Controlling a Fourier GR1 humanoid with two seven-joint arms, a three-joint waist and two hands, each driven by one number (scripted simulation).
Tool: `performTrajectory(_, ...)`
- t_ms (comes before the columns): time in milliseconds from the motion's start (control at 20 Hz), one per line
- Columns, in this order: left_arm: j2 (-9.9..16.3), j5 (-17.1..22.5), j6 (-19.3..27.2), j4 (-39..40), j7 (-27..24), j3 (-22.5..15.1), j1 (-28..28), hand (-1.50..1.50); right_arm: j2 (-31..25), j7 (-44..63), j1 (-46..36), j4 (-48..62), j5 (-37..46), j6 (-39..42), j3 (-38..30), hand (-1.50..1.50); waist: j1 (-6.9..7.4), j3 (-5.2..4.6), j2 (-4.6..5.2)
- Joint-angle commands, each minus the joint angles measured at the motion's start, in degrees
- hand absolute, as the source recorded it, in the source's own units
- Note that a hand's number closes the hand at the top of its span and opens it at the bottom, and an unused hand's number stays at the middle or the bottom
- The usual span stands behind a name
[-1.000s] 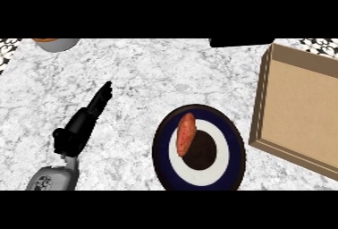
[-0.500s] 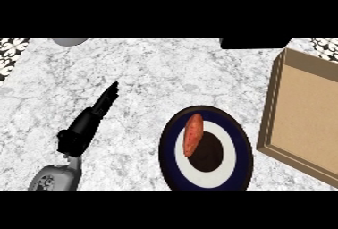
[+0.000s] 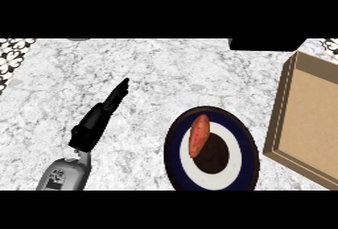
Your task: Pick the eggplant from the plate and place it in the cardboard box
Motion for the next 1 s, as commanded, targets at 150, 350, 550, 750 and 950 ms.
performTrajectory(150,-0.5,0.0,-0.9,1.0,0.2,-0.7,-0.8,0.00,2.8,-13.5,-5.4,3.7,4.8,4.7,4.0,1.50,1.73,-0.01,0.26)
performTrajectory(350,-0.7,-0.2,-0.7,0.3,1.1,-0.5,-2.4,0.00,6.4,-10.7,-9.8,2.7,9.4,1.4,8.0,1.50,2.02,-0.06,0.24)
performTrajectory(550,-0.2,-0.2,-1.3,2.0,0.3,0.0,-2.0,0.00,10.2,-10.1,-13.6,4.8,15.4,-1.0,12.0,1.50,1.52,-0.11,0.14)
performTrajectory(750,-0.9,-0.4,-0.8,1.9,1.5,0.2,-3.9,0.00,14.2,-1.3,-16.5,6.8,18.6,3.4,19.3,-1.50,1.49,-0.17,0.12)
performTrajectory(950,-1.6,-0.1,-0.9,1.0,0.3,-0.6,-1.9,0.00,16.1,-2.1,-20.2,11.6,21.3,6.1,23.4,-1.50,1.81,-0.15,0.14)
